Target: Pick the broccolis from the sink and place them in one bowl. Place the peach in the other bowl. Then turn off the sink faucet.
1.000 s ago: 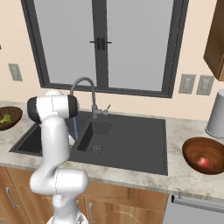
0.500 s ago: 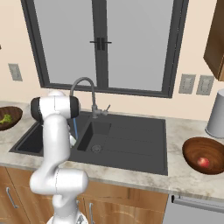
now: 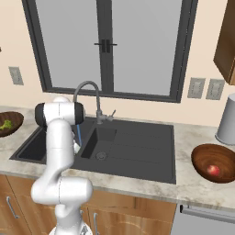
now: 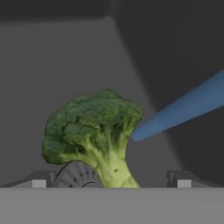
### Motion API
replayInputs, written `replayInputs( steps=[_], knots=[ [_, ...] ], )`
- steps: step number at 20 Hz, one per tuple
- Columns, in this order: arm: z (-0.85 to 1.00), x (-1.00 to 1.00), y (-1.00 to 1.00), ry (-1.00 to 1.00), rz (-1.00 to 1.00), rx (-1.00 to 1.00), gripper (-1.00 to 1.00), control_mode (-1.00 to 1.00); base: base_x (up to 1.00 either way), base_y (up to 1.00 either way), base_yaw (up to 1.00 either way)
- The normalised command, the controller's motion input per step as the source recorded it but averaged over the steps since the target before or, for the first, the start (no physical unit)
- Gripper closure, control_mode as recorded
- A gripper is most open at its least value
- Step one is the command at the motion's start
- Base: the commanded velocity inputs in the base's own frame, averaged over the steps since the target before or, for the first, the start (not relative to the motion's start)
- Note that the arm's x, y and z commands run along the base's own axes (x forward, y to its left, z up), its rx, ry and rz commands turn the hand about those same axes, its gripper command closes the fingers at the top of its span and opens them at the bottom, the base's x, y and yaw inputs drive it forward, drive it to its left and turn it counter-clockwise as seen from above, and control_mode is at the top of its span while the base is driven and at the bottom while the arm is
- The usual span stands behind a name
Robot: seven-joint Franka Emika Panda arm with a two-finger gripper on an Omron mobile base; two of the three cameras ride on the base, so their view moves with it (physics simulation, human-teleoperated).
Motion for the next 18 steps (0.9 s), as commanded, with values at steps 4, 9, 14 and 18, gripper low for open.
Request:
replayInputs(
  steps=[4,9,14,18],
  knots=[
    [-0.15,0.02,0.0,0.0,0.0,0.0,-1.0,-1.0,0.0,0.0,0.0],
    [-0.15,0.03,0.0,0.0,0.0,0.0,-1.0,-1.0,0.0,0.0,0.0],
    [-0.18,0.05,0.0,-0.01,0.0,0.0,-1.0,-1.0,0.0,0.0,0.0],
    [-0.19,0.22,0.0,-0.01,0.0,0.0,-1.0,-1.0,0.0,0.0,0.0]
  ],
)
